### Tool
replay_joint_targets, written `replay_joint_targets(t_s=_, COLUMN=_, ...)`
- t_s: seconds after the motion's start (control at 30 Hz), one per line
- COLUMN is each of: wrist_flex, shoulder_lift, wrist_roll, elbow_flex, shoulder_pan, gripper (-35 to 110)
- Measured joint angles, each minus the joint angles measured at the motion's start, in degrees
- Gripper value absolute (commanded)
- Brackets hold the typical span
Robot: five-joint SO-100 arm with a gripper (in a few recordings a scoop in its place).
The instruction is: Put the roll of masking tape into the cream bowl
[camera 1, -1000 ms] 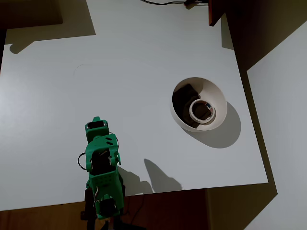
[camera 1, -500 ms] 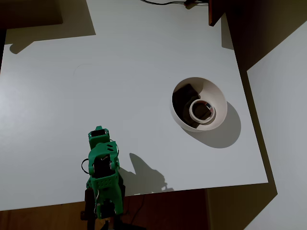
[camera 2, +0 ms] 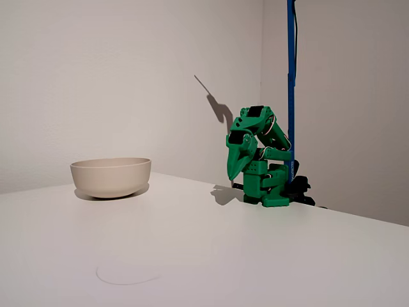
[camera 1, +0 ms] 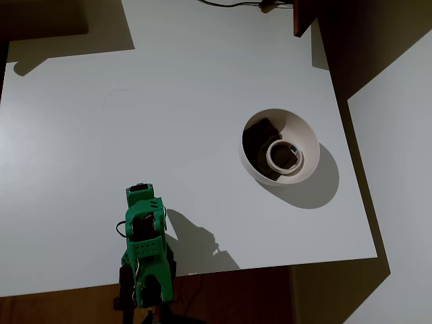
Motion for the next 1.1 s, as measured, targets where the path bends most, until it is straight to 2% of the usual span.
replay_joint_targets(t_s=0.27, wrist_flex=-0.2, shoulder_lift=-0.2, wrist_roll=-0.1, elbow_flex=5.4, shoulder_pan=0.0, gripper=-8)
replay_joint_targets(t_s=1.1, wrist_flex=-0.2, shoulder_lift=0.0, wrist_roll=0.1, elbow_flex=5.5, shoulder_pan=0.8, gripper=-8)
